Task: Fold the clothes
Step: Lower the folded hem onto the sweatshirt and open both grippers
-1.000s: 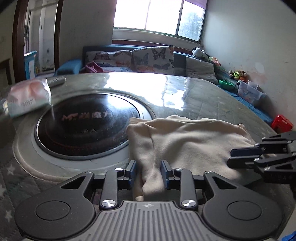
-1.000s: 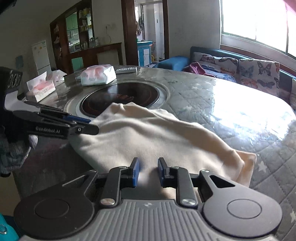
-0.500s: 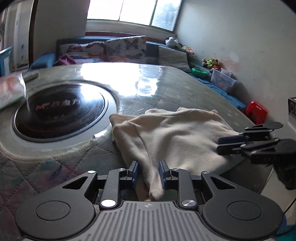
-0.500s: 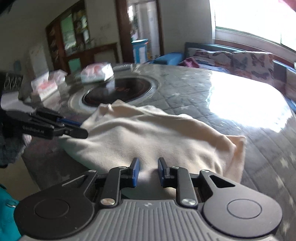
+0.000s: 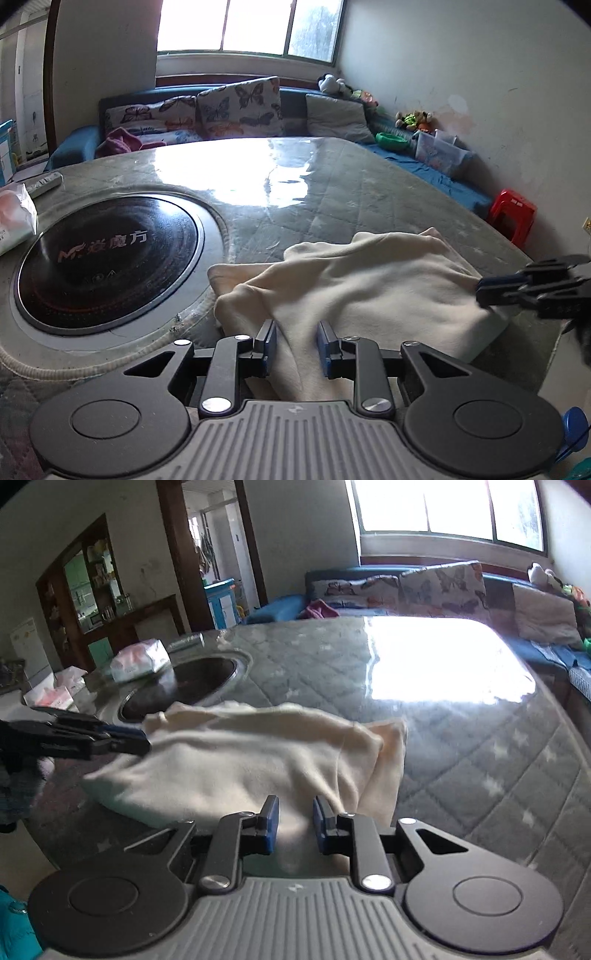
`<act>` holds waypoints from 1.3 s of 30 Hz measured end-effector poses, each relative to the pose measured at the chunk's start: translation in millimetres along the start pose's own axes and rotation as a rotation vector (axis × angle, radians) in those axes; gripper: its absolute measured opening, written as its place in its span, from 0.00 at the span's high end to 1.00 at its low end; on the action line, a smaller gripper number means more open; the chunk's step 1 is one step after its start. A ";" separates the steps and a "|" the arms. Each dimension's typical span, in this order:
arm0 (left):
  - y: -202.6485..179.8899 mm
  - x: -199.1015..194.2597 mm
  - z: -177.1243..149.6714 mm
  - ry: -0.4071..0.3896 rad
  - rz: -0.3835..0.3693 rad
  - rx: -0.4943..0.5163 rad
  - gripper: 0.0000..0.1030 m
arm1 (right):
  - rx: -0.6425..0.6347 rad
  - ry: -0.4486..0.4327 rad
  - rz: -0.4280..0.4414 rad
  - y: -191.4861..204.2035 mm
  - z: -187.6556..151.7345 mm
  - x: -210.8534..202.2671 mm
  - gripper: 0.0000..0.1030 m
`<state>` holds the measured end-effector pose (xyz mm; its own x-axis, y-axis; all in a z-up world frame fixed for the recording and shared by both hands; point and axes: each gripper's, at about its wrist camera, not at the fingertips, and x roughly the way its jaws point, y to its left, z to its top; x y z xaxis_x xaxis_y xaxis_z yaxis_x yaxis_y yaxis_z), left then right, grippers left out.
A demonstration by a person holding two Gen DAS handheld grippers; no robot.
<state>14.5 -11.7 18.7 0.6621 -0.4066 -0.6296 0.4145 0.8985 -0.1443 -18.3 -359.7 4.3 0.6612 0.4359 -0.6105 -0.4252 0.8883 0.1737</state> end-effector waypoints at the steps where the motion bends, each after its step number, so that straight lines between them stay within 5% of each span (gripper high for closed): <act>1: 0.9 2.5 1.3 0.003 0.001 0.002 0.76 | -0.005 -0.006 0.000 -0.3 3.0 -1.2 0.81; 23: 2.3 53.8 28.6 0.031 0.064 0.031 0.75 | 0.018 0.023 -0.088 -25.3 38.6 62.2 0.81; 39: -14.0 70.2 44.9 0.027 0.055 0.067 0.74 | -0.058 0.039 -0.102 -2.5 59.3 87.0 0.81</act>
<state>83.2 -60.3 10.8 0.6684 -0.3518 -0.6553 0.4193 0.9059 -0.0586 76.9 -315.4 -3.4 0.6787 0.3365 -0.6527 -0.3925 0.9175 0.0648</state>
